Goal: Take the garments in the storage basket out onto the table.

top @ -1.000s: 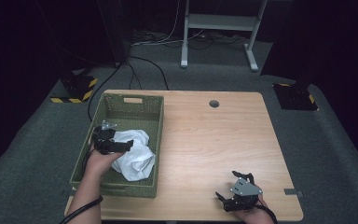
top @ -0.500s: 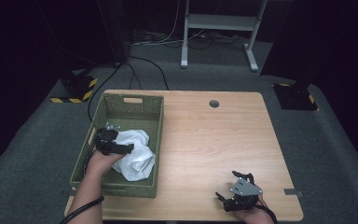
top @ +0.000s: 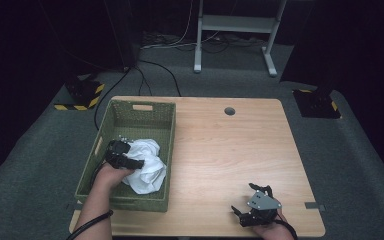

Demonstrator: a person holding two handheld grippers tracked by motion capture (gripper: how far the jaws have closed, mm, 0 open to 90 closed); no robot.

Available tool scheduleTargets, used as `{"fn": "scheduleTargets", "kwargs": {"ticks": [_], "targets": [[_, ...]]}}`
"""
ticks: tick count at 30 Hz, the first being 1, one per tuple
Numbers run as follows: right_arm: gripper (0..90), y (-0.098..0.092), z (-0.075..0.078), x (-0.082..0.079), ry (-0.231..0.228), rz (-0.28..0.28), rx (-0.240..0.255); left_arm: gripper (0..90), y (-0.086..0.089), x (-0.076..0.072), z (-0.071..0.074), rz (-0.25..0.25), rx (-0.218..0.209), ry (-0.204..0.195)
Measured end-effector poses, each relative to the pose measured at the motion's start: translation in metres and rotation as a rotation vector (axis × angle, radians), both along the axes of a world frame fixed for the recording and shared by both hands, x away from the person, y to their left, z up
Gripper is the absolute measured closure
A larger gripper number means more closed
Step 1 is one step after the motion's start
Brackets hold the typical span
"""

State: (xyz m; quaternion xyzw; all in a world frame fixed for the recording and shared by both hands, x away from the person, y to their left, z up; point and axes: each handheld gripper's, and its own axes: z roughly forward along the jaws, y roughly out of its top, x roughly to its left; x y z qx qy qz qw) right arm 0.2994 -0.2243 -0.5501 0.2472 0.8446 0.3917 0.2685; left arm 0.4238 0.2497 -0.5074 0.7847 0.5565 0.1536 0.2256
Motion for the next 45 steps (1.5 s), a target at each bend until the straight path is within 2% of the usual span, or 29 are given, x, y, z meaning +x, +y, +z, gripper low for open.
{"fn": "scheduleTargets", "kwargs": {"ticks": [3,8,12,16,24,26,31,36,40,41,42,43,45], "targets": [[1.7,0.0,0.0,0.0,0.0,-0.001,0.001,7.4,-0.001,0.0,-0.002,-0.002,0.01,0.011],[1.7,0.0,0.0,0.0,-0.003,0.001,-0.004,11.4,-0.005,-0.001,-0.004,-0.033,0.078,0.018],[1.7,0.0,0.0,0.0,-0.002,-0.001,-0.003,18.4,-0.005,-0.001,-0.003,-0.03,0.081,0.021],[1.7,0.0,0.0,0.0,-0.006,0.001,-0.006,26.6,-0.007,-0.002,-0.001,-0.037,0.106,0.025],[1.7,0.0,0.0,0.0,-0.006,0.0,-0.004,47.3,-0.007,-0.003,0.001,-0.05,0.085,0.039],[1.7,0.0,0.0,0.0,-0.005,-0.001,-0.002,51.4,-0.007,-0.003,0.003,-0.048,0.096,0.035],[1.6,0.0,0.0,-0.001,-0.003,-0.004,0.003,57.2,-0.008,-0.002,0.006,-0.045,0.101,0.03],[1.7,0.0,0.0,-0.001,-0.003,-0.005,0.006,60.7,-0.007,-0.003,0.01,-0.044,0.071,0.011],[1.7,-0.001,0.0,0.0,-0.003,-0.006,0.009,62.0,-0.001,-0.004,0.015,-0.002,0.002,-0.018],[1.7,-0.001,0.0,0.0,-0.003,-0.006,0.009,62.2,0.0,-0.005,0.017,0.006,-0.014,-0.033],[1.7,-0.001,0.0,0.0,-0.003,-0.006,0.008,62.4,0.002,-0.006,0.021,0.015,-0.039,-0.068],[1.7,-0.001,0.0,0.0,-0.003,-0.006,0.008,62.7,0.002,-0.006,0.021,0.015,-0.039,-0.068],[1.7,-0.001,0.0,0.0,-0.004,-0.006,0.008,63.0,0.006,-0.008,0.024,0.04,-0.065,-0.094]]}}
